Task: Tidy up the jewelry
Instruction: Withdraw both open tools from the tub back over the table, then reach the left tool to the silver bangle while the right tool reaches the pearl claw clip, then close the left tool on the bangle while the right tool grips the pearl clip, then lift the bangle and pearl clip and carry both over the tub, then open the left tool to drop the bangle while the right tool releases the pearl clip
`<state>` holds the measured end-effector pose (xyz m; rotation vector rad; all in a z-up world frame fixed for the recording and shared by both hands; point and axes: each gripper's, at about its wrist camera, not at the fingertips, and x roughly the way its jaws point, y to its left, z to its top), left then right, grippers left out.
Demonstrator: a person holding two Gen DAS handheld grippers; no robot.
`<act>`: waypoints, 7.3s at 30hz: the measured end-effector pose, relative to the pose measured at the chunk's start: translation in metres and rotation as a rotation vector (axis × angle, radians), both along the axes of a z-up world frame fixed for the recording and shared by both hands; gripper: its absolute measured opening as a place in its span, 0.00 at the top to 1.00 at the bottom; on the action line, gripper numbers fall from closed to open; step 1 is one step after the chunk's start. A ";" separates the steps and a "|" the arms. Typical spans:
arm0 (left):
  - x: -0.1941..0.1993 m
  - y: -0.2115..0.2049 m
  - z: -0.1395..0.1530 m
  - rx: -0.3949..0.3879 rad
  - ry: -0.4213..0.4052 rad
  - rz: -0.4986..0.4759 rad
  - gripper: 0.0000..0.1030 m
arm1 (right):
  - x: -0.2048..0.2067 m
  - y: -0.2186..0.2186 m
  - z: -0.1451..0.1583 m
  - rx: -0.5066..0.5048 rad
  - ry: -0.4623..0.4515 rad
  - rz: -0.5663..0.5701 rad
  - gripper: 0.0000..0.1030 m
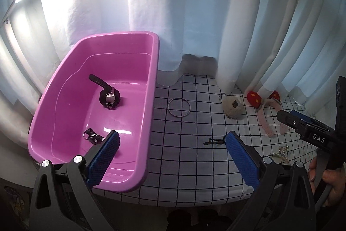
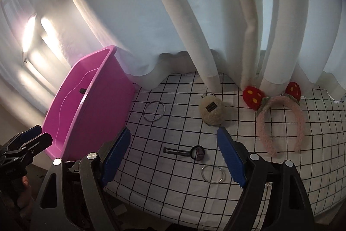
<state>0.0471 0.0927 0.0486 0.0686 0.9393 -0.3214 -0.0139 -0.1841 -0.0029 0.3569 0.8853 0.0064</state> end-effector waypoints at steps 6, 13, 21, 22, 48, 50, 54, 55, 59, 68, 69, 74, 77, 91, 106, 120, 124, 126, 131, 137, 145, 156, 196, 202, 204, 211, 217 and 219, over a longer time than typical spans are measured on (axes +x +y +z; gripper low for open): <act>-0.016 -0.063 -0.031 -0.017 0.046 -0.084 0.06 | -0.070 -0.081 -0.025 -0.051 0.037 -0.182 0.24; -0.033 -0.115 -0.098 -0.033 0.189 -0.055 0.06 | -0.110 -0.132 -0.081 -0.056 0.139 -0.212 0.24; -0.053 -0.153 -0.149 0.016 0.245 0.022 0.06 | -0.113 -0.155 -0.137 -0.056 0.191 -0.107 0.24; -0.055 -0.157 -0.153 0.021 0.253 0.034 0.06 | -0.112 -0.156 -0.141 -0.059 0.193 -0.087 0.24; -0.030 -0.202 -0.229 0.062 0.241 0.118 0.06 | -0.080 -0.141 -0.195 -0.136 0.162 0.086 0.24; -0.027 -0.203 -0.230 0.059 0.237 0.119 0.06 | -0.079 -0.139 -0.197 -0.154 0.160 0.089 0.24; -0.024 -0.203 -0.233 0.063 0.230 0.125 0.06 | -0.076 -0.135 -0.198 -0.191 0.147 0.092 0.24; -0.023 -0.203 -0.233 0.063 0.230 0.128 0.06 | -0.075 -0.134 -0.199 -0.199 0.143 0.092 0.24; -0.021 -0.204 -0.235 0.081 0.215 0.128 0.06 | -0.072 -0.130 -0.200 -0.246 0.138 0.099 0.24; -0.023 -0.212 -0.237 0.122 0.147 0.142 0.05 | -0.068 -0.122 -0.207 -0.295 0.118 0.120 0.10; -0.023 -0.212 -0.237 0.120 0.137 0.142 0.05 | -0.067 -0.123 -0.207 -0.290 0.117 0.116 0.08; -0.027 -0.213 -0.236 0.115 0.111 0.151 0.05 | -0.065 -0.122 -0.208 -0.299 0.097 0.108 0.08; -0.029 -0.212 -0.238 0.109 0.079 0.154 0.05 | -0.063 -0.123 -0.209 -0.300 0.079 0.112 0.08; -0.041 -0.203 -0.232 0.089 0.032 0.164 0.25 | -0.071 -0.114 -0.204 -0.315 0.030 0.152 0.42; -0.050 -0.193 -0.218 0.068 0.053 0.143 0.53 | -0.079 -0.122 -0.200 -0.215 0.019 0.134 0.43; -0.058 -0.179 -0.167 0.015 0.008 0.166 0.53 | -0.080 -0.124 -0.174 -0.180 -0.032 0.154 0.51; -0.063 -0.176 -0.159 0.017 -0.004 0.169 0.53 | -0.081 -0.128 -0.177 -0.142 -0.031 0.145 0.51; -0.066 -0.176 -0.154 0.018 -0.010 0.169 0.53 | -0.082 -0.129 -0.173 -0.141 -0.043 0.146 0.51; -0.070 -0.173 -0.144 0.006 -0.017 0.172 0.53 | -0.085 -0.133 -0.157 -0.108 -0.103 0.153 0.51; -0.074 -0.169 -0.125 -0.002 -0.045 0.184 0.53 | -0.081 -0.132 -0.132 -0.094 -0.157 0.162 0.52; -0.076 -0.147 -0.081 -0.043 -0.107 0.222 0.53 | -0.062 -0.107 -0.078 -0.095 -0.243 0.242 0.51; -0.049 -0.062 -0.012 -0.072 -0.247 0.309 0.53 | 0.002 -0.018 0.002 -0.079 -0.377 0.381 0.52; 0.110 0.178 -0.083 -0.017 0.195 0.462 0.51 | 0.268 0.322 -0.033 -0.142 0.202 0.719 0.51; 0.110 0.179 -0.080 0.004 0.187 0.470 0.28 | 0.277 0.334 -0.043 -0.181 0.258 0.696 0.51; 0.109 0.178 -0.078 0.025 0.178 0.480 0.21 | 0.279 0.341 -0.043 -0.180 0.264 0.697 0.50; 0.105 0.176 -0.079 0.067 0.196 0.475 0.15 | 0.277 0.337 -0.036 -0.159 0.259 0.695 0.37; 0.098 0.173 -0.073 0.071 0.177 0.472 0.12 | 0.270 0.338 -0.032 -0.145 0.250 0.702 0.37; 0.095 0.173 -0.071 0.073 0.169 0.470 0.12 | 0.268 0.337 -0.030 -0.142 0.246 0.706 0.37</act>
